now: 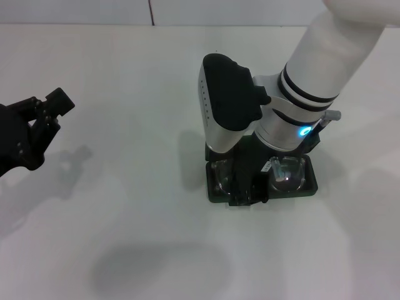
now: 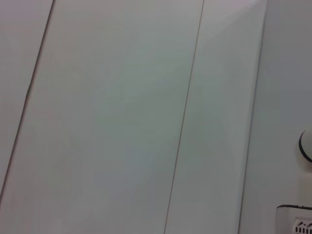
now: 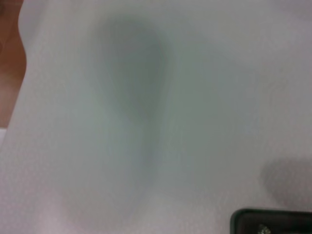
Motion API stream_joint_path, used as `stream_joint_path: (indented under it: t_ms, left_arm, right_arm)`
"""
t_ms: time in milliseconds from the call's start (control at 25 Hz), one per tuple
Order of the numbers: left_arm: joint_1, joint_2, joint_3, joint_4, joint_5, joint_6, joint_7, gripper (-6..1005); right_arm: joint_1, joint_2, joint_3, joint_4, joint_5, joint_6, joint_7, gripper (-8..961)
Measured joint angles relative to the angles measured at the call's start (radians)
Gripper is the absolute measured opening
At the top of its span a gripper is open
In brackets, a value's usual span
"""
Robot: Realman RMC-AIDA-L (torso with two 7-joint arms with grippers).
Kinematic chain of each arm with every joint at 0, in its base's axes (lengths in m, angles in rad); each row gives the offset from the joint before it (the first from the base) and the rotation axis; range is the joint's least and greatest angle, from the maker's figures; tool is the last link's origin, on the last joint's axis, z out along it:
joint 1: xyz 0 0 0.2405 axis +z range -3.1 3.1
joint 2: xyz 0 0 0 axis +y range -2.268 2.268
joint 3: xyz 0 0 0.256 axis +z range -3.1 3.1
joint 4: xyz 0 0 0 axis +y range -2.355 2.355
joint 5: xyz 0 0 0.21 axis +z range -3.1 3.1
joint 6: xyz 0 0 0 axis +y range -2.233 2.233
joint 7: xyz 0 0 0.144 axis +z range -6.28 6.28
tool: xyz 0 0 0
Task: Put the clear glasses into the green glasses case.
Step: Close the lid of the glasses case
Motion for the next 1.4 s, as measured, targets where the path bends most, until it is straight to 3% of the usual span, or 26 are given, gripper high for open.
stream_joint_path:
  t_ms: [680,920,1200,1400]
  left_arm:
    - [0.002,-0.002,0.000,0.000,0.000,0.000,0.000,71]
    - [0.004,0.000,-0.004,0.001,-0.002,0.007,-0.010,71]
    - [-0.002,0.008,-0.007,0.011,-0.027,0.015,-0.049,71]
    - [-0.014,0.019,-0.009,0.029,-0.059,0.033,-0.110,72]
  right_arm:
    - [0.000,0.000,0.000,0.000,0.000,0.007,-0.003,201]
    - [-0.023,0.000,0.025,-0.077,0.019,-0.057,0.005,203]
    - [-0.141,-0.003,0.101,-0.304,-0.017,-0.147,0.045,205]
    - [-0.342,-0.006,0.219,-0.556,-0.049,-0.188,0.038,207]
